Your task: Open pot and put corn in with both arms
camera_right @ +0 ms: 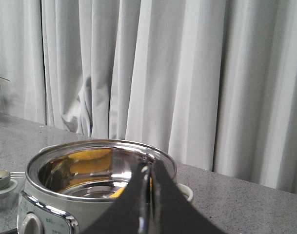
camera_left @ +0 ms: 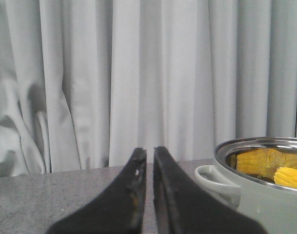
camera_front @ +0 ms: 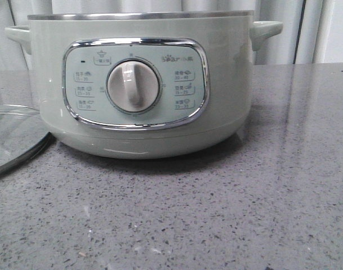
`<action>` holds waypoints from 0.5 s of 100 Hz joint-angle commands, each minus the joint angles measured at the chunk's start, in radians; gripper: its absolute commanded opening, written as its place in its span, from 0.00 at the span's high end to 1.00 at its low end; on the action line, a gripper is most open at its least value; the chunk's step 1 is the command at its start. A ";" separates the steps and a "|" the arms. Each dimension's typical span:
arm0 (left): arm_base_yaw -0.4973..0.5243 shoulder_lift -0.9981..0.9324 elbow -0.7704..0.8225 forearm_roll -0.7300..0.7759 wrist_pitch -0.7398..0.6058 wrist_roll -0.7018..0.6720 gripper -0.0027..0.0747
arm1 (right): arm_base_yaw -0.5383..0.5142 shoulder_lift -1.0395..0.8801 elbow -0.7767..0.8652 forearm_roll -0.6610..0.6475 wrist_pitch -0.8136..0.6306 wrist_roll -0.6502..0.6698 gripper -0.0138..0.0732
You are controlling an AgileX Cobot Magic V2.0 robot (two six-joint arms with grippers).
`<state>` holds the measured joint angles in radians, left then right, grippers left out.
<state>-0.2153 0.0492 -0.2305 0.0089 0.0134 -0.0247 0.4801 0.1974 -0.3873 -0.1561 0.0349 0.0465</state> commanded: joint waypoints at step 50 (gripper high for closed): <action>0.037 -0.046 0.215 -0.088 -0.184 -0.003 0.99 | -0.007 0.007 -0.024 -0.010 -0.066 -0.012 0.91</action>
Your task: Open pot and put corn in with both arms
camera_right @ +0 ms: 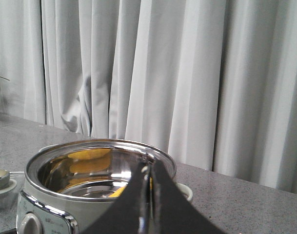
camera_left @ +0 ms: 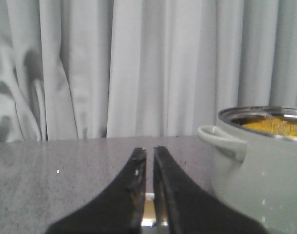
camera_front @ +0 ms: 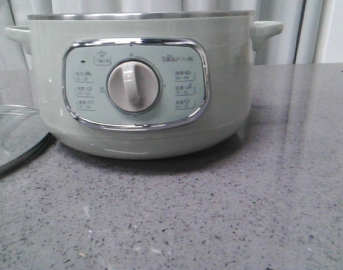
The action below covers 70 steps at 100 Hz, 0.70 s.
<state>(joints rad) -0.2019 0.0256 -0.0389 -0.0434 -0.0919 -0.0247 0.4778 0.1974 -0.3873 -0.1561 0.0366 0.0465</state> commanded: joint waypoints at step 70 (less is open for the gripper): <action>0.157 -0.061 0.063 -0.026 0.362 -0.001 0.99 | -0.005 0.007 -0.024 -0.010 -0.068 -0.012 0.91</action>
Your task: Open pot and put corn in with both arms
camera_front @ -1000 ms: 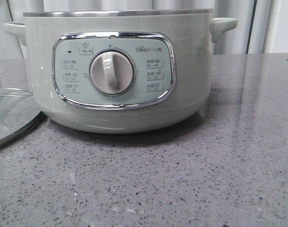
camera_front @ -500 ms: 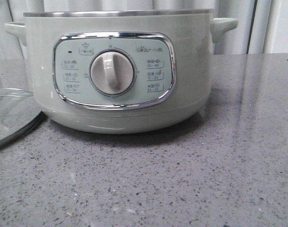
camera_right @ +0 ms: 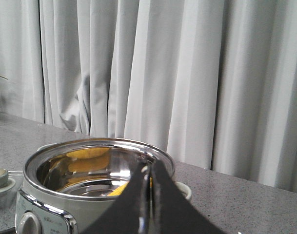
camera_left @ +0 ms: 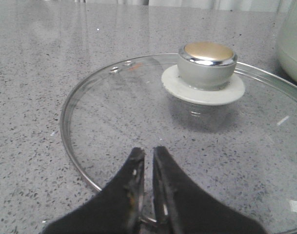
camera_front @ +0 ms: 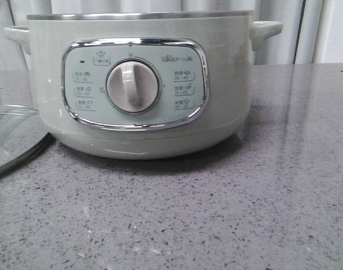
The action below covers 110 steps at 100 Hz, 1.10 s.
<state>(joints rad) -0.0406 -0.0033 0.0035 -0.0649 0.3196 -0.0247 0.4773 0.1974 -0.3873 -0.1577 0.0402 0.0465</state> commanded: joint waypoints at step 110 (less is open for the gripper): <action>-0.004 -0.032 0.021 -0.005 -0.051 -0.001 0.99 | -0.238 -0.028 0.059 -0.246 -0.128 -0.069 0.91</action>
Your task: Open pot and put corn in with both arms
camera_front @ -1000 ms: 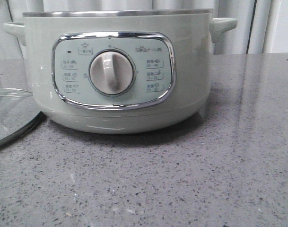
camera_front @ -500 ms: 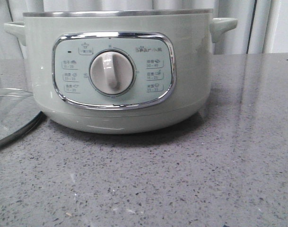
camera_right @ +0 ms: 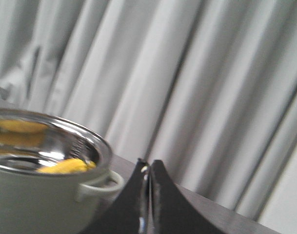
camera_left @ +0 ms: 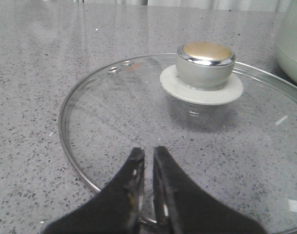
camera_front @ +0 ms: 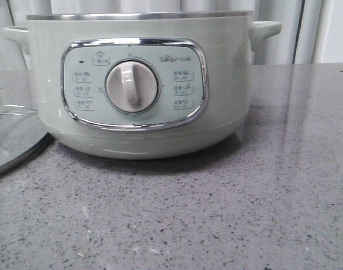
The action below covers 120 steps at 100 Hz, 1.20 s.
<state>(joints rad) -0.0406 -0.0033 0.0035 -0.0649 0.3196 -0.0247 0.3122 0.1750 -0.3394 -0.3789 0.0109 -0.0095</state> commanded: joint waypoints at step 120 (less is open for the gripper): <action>-0.004 -0.032 0.019 -0.005 -0.051 -0.001 0.99 | -0.463 -0.209 0.367 0.345 0.293 0.031 0.91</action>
<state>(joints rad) -0.0406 -0.0033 0.0035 -0.0649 0.3196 -0.0247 -0.1432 -0.0097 0.0106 -0.0349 0.3212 0.0212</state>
